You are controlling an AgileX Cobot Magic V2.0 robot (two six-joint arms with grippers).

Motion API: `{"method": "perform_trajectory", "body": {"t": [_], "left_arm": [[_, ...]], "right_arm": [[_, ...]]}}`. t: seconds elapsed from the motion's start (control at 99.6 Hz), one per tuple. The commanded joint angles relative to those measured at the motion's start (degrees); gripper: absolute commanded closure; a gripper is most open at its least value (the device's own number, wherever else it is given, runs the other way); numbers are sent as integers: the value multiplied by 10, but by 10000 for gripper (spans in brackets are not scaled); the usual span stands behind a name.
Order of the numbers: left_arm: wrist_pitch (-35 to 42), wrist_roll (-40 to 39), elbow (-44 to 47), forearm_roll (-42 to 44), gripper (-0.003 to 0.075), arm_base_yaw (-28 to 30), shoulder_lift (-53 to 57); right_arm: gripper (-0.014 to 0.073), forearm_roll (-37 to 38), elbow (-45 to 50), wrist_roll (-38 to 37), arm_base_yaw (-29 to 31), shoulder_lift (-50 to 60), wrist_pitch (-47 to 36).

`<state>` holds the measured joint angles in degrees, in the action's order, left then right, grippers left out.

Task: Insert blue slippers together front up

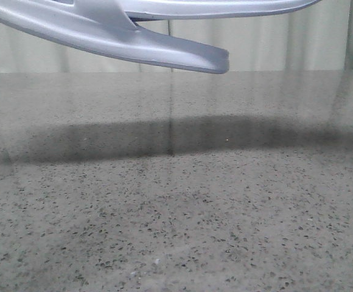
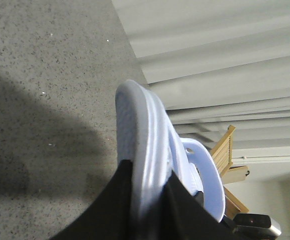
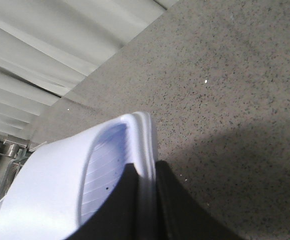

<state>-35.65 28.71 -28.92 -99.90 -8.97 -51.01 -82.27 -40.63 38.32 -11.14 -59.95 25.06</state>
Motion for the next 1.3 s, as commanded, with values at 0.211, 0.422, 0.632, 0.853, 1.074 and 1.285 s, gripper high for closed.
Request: {"method": "perform_trajectory", "body": {"t": [0.211, 0.422, 0.632, 0.853, 1.074, 1.285], "left_arm": [[-111, 10, -20, -67, 704, -4, 2], [-145, 11, -20, -67, 704, -4, 2], [-172, 13, -20, -67, 704, -4, 2], [-206, 16, -20, -67, 704, -4, 2], [-241, 29, -20, -67, 704, -4, 2], [-218, 37, -20, -67, 704, -4, 2]], "right_arm": [[701, -24, 10, 13, 20, 6, 33], [701, -68, 25, 62, 65, 6, 83], [701, -102, 25, 100, 84, 6, 110], [701, -137, 25, 132, 84, -16, 154], [701, -208, 25, 211, 84, -63, 257], [701, -216, 25, 235, 84, -78, 263]]}}
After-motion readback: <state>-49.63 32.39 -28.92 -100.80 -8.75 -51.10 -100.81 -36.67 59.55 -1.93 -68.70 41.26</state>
